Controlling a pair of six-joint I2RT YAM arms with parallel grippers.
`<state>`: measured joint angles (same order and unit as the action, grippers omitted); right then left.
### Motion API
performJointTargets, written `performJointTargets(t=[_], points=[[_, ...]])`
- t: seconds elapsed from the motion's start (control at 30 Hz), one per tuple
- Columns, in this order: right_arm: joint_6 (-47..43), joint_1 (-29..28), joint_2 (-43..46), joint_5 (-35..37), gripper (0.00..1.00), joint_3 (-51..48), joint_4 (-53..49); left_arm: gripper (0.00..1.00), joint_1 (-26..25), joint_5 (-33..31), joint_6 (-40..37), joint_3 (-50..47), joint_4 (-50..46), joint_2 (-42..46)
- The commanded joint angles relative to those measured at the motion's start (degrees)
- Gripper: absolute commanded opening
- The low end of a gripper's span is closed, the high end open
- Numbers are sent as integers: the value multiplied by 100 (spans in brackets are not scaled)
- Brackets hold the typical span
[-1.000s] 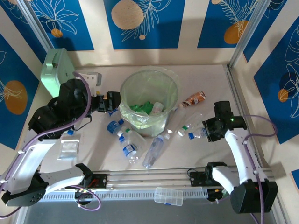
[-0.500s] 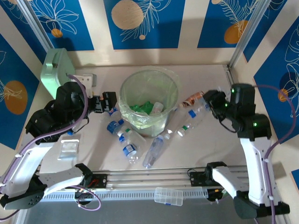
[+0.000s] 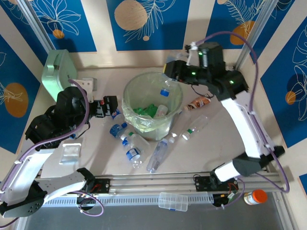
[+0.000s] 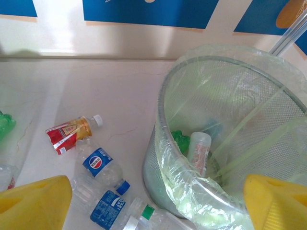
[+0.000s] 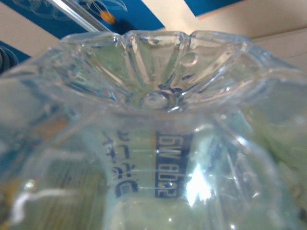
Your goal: Put the plastic bottles in the bin
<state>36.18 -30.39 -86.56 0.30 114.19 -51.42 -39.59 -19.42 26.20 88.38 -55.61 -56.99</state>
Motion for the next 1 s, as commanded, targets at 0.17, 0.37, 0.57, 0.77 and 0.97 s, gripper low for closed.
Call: performJointTargets(t=[0.17,0.37,0.57,0.77,0.97], points=[[-1149,-1034,-1492,1999,31,1017,-1496,92,48,-244,-297,58,117,147],[-1001,-1121,-2221,1915,29,1305,-1843,92,48,-306,-324,-13,77,254],[-1027,-1325,-3082,2186,28,1682,-2275,92,48,-481,-387,-110,2,364],[-957,-1426,-3727,2169,28,1656,-2438,92,48,-566,-343,-71,-137,407],[-894,-1426,-3982,1932,35,1441,-2427,91,44,-641,-334,-101,-274,505]])
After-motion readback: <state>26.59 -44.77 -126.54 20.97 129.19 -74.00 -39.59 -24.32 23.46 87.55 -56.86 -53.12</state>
